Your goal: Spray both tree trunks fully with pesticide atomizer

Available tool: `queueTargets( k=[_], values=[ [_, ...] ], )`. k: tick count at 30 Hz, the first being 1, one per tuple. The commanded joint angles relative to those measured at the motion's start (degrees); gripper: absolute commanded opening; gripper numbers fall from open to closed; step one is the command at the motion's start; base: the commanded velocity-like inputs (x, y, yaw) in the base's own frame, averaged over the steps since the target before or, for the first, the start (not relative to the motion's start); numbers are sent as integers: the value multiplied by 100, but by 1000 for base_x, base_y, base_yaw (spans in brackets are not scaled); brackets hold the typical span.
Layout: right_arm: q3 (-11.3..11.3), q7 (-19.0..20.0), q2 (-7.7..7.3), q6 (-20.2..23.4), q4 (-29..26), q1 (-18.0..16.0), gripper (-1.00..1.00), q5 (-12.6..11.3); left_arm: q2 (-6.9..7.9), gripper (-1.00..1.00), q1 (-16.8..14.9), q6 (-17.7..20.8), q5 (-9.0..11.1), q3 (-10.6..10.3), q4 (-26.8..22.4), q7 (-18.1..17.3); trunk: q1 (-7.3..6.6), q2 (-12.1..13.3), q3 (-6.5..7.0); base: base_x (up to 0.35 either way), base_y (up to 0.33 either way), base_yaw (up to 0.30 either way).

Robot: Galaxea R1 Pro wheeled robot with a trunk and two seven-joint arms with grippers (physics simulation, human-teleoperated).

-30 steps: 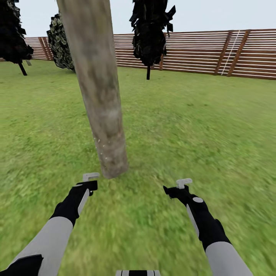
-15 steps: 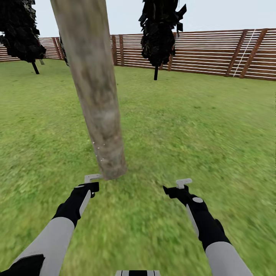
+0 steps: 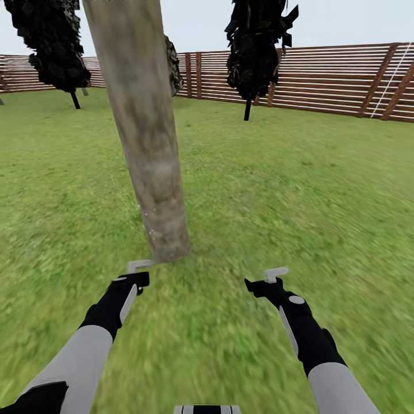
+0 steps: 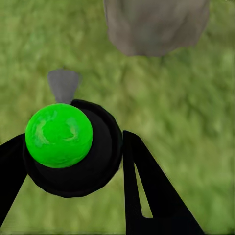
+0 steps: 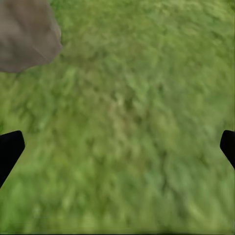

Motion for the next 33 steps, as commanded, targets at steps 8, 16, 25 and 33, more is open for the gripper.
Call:
queueTargets(
  k=[8,16,25,33],
  values=[
    [-6,0,0,0,-9,0,100,0,-142,-100,-27,7,-7,-52,-98,335,0,0,0,-117,-150,160],
    [-10,0,0,0,-32,0,100,0,-331,-100,-613,861,-2,-83,-103,290,0,0,0,-3,-4,4],
    [-15,0,-6,0,-61,0,100,0,-347,-100,-1521,2484,12,-76,-806,275,0,0,0,0,0,0],
    [-15,0,-9,0,-70,0,100,0,-491,-100,-2313,3446,13,-67,-1319,286,0,0,0,0,0,0]
  ],
)
